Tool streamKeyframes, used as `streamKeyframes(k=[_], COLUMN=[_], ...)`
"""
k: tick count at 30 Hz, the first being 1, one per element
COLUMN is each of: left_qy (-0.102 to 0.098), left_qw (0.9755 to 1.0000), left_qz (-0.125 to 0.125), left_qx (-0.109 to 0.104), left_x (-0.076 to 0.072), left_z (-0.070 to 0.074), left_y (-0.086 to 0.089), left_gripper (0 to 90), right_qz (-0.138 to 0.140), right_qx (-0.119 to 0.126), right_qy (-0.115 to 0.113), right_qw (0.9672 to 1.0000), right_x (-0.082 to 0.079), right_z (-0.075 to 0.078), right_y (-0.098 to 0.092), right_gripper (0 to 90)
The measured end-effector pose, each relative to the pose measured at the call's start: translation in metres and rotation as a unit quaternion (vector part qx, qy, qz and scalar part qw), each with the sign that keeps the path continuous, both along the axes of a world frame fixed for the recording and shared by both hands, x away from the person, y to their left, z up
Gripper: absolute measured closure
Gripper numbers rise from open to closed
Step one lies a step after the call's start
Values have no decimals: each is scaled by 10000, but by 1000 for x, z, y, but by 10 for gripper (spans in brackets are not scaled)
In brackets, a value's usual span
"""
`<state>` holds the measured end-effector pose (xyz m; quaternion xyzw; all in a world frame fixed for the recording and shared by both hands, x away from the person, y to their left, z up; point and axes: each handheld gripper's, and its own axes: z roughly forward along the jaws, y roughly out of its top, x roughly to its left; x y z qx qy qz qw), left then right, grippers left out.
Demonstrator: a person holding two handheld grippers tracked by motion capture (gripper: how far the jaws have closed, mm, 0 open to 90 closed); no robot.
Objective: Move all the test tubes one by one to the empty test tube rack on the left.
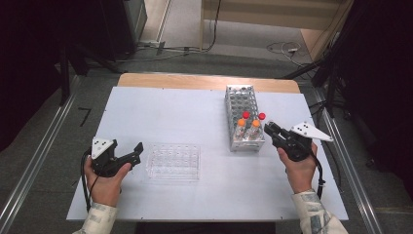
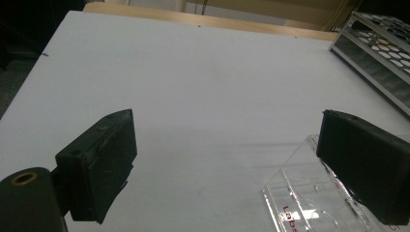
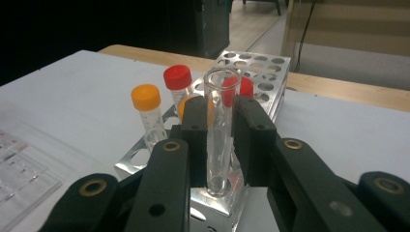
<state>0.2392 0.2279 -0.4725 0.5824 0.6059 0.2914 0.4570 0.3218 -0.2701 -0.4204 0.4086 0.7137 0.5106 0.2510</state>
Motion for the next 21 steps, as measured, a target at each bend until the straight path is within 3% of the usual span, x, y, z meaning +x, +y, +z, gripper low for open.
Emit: streamKeyframes(k=[4,8,21], left_qy=[-126,-174,-320], left_qw=[9999,9996,9967], left_qz=[-34,-225,-740], left_qx=[20,50,129], left_x=[-2,0,12], left_z=[6,15,34], left_y=[-2,-10,-43], left_gripper=[80,81,105], right_qz=[28,149,574], right_qx=[36,15,-79], right_qy=[-45,-58,10], right_qw=[10000,9999,9983], right_x=[-5,-11,-25], right_z=[6,9,4], right_y=[-2,2,22], right_gripper=[731,731,730])
